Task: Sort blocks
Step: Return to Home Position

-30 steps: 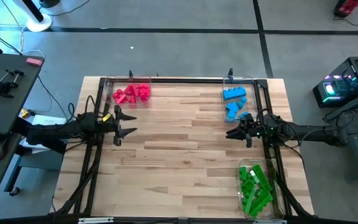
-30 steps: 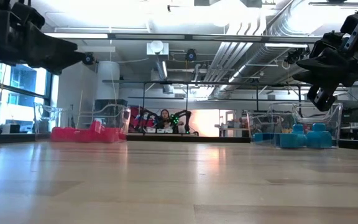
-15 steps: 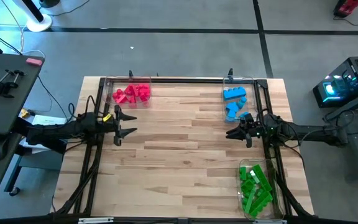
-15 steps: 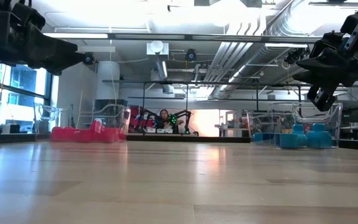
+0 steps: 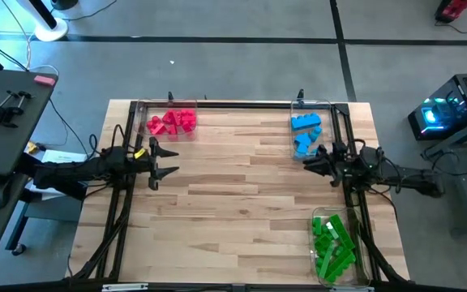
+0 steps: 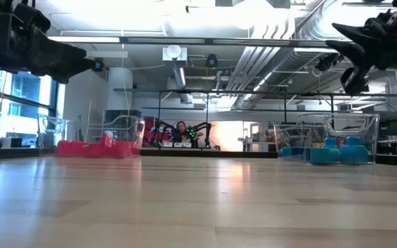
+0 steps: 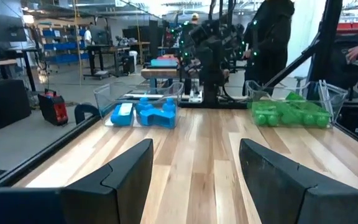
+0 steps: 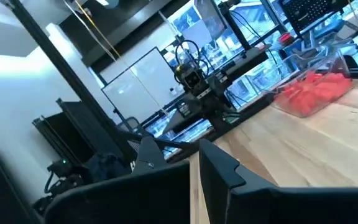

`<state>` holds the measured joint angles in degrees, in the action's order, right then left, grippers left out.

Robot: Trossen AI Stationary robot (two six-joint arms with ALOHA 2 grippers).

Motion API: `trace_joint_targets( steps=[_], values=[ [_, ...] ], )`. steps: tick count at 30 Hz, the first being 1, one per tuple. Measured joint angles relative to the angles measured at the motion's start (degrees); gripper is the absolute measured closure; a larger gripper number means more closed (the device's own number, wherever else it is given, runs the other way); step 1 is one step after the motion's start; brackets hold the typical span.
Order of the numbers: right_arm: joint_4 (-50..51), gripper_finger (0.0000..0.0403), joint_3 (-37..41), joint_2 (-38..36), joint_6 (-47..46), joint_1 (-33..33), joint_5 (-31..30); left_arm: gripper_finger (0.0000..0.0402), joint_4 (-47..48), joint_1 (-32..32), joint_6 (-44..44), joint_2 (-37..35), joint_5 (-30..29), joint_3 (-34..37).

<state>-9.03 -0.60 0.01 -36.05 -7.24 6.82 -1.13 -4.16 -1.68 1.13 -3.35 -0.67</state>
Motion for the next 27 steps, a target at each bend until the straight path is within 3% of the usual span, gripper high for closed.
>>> trace_joint_targets(
  steps=[5, 11, 13, 19, 27],
  values=[
    [0.2, 0.0402, 0.0, 0.0, 4.9, 3.7, -4.1, 0.0174, 0.0, 0.0, 0.0, 0.7, -0.2, 0.0],
    [4.3, 0.0402, 0.0, 0.0, 35.0, 7.7, -4.1, 0.0174, 0.2, 0.0, 0.0, 1.1, -0.2, 0.0],
    [6.2, 0.0402, 0.0, 0.0, 39.6, 8.0, -4.2, 0.0174, 0.2, 0.0, 0.0, 1.1, -0.2, 0.0],
    [7.7, 0.0402, 0.0, 0.0, 29.0, 8.0, -4.2, 0.0174, 0.2, 0.0, 0.0, 1.1, -0.2, 0.0],
    [7.7, 0.0402, 0.0, 0.5, 28.5, 8.0, -4.2, 0.0174, 0.2, 0.0, 0.0, 1.1, -0.3, 0.0]
  ],
)
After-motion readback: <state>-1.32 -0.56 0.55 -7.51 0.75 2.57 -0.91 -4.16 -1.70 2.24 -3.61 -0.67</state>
